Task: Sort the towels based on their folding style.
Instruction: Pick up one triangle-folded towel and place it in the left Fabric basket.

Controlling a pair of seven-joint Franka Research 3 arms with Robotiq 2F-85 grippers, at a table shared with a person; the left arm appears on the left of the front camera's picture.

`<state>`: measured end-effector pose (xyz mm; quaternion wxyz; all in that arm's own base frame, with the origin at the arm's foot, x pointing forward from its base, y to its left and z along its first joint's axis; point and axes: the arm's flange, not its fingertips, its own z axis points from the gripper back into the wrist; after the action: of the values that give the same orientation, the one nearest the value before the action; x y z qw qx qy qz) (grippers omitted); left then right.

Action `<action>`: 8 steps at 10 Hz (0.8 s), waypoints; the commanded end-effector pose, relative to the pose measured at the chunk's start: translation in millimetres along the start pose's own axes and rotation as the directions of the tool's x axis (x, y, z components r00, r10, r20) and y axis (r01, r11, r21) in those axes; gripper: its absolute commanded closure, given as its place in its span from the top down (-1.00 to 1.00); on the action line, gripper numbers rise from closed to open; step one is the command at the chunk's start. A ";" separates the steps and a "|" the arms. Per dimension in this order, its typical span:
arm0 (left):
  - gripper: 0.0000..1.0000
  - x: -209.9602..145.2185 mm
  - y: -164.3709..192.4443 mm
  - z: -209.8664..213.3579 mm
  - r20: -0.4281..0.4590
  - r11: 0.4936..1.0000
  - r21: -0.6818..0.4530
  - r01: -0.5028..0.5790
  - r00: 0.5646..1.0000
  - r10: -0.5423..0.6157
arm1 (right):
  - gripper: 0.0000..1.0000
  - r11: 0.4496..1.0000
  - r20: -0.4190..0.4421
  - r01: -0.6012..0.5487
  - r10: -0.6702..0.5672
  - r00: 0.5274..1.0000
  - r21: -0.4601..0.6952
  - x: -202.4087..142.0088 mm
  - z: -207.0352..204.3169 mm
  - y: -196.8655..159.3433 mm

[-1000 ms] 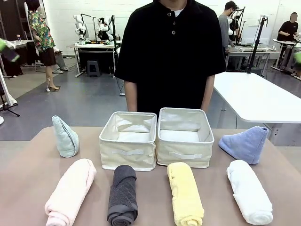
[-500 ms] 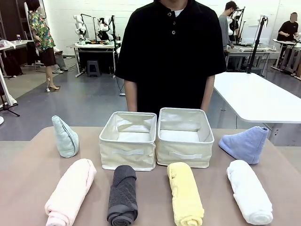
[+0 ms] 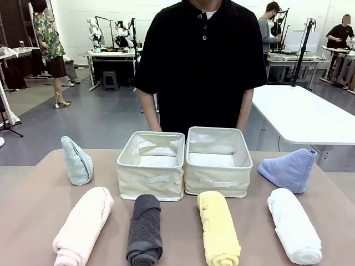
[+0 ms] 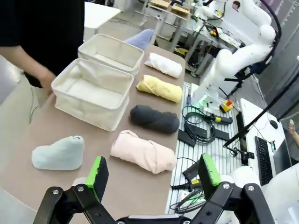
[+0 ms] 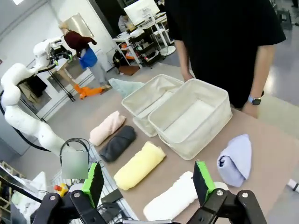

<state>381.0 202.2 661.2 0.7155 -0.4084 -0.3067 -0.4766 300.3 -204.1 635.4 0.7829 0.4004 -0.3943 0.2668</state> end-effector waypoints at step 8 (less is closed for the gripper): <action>1.00 4.2 -0.4 -10.3 0.031 0.996 0.090 0.002 1.000 -0.005 | 1.00 0.998 -0.014 -0.056 0.056 0.998 -0.030 -3.5 -0.7 1.8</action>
<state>382.1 187.2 658.6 0.7313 -0.3803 -0.3409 -0.4520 296.7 -202.0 635.0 0.7867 0.3702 -0.4048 0.2832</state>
